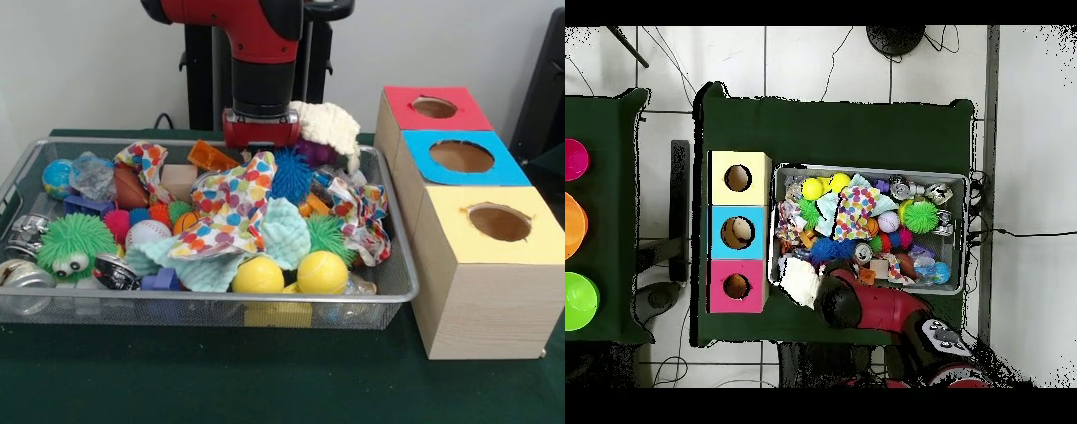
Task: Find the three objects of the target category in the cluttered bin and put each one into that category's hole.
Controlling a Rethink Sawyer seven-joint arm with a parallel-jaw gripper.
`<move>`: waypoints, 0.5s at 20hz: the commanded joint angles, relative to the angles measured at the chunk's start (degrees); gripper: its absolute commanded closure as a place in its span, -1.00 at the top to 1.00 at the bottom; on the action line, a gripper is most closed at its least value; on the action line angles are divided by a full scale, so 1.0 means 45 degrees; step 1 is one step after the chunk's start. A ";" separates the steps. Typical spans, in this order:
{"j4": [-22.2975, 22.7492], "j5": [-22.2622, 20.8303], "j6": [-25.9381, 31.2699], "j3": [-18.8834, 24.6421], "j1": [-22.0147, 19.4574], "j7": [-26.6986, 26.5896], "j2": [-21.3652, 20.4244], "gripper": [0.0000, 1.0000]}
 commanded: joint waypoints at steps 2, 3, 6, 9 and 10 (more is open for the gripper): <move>0.1396 0.0057 0.0505 0.1562 0.0377 0.2392 0.0556 -1.00; 0.1187 -0.0127 0.0589 0.1574 0.0136 0.2125 0.0693 -1.00; 0.0468 -0.0637 0.1079 0.1573 -0.0607 0.1227 0.0853 -1.00; -0.0685 -0.1189 0.2279 0.1835 -0.1793 -0.0121 0.0826 -1.00; -0.1237 -0.1394 0.2832 0.2061 -0.2319 -0.0706 0.0916 -1.00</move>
